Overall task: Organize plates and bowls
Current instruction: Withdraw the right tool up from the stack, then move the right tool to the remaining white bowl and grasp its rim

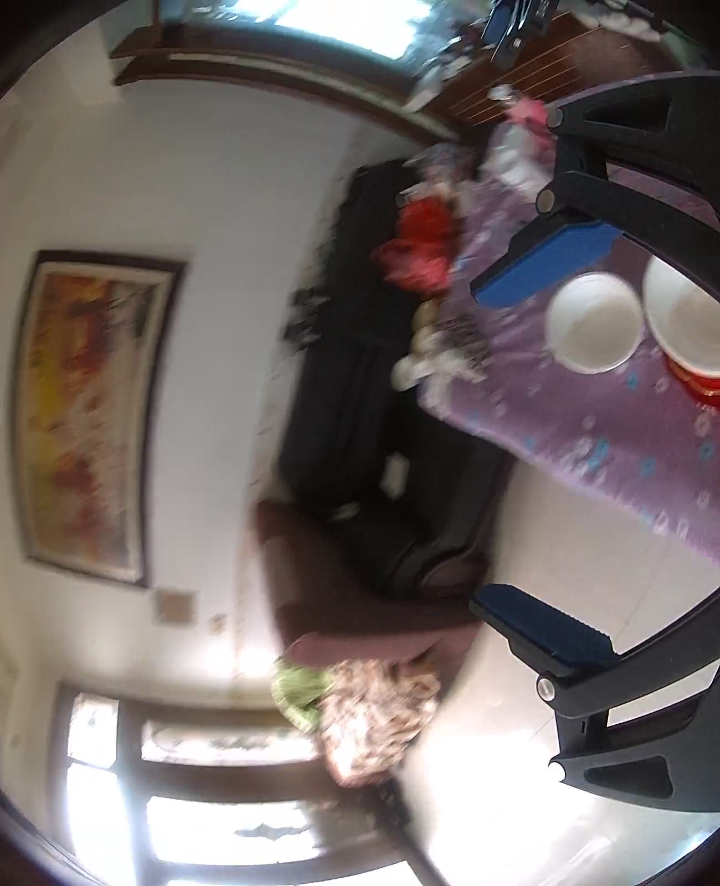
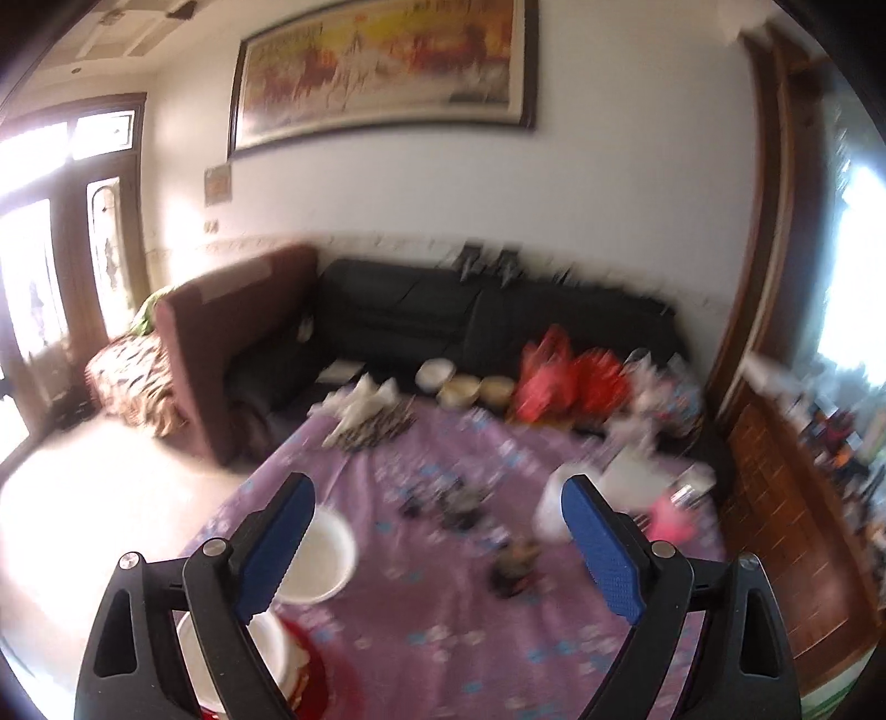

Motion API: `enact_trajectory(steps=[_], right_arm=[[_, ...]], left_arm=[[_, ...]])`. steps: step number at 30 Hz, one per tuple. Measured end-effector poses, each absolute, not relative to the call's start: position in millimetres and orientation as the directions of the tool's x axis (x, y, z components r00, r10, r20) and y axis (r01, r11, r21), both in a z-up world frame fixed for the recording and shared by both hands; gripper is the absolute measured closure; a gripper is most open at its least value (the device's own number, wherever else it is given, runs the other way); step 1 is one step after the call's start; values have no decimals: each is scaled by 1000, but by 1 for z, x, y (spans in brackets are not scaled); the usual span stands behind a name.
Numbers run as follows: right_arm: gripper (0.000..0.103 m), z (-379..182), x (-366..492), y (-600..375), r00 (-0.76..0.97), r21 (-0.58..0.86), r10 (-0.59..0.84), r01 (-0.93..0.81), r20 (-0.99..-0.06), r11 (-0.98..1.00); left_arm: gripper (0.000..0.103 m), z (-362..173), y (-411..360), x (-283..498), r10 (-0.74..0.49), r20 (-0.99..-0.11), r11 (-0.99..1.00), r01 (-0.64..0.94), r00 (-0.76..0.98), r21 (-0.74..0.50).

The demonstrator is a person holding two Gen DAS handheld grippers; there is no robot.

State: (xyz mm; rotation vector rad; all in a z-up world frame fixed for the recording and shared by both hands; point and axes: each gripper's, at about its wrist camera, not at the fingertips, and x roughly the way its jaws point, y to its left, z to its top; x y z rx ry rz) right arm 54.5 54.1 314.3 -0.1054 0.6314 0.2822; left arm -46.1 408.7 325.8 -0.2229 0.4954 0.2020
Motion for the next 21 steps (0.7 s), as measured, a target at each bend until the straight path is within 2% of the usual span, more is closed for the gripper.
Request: enact_trajectory(steps=[3,8,11,16,21], right_arm=[[10,260,94,73,684,50,271,-325,-678,945],[22,177,149,97,534,146,334,-363,-777,920],[26,138,171,109,472,187,355,-366,-807,911],[27,91,196,129,397,237,385,-373,-833,897],[27,62,208,143,351,257,400,-389,-847,885]], left_arm=[[3,264,391,14,62,-599,974,-178,798,-138],[7,178,382,90,-39,-732,979,-122,680,-165],[10,144,384,119,-94,-775,972,-110,625,-207],[26,94,384,159,-157,-831,964,-99,534,-246],[27,63,383,173,-189,-850,961,-86,492,-264]])
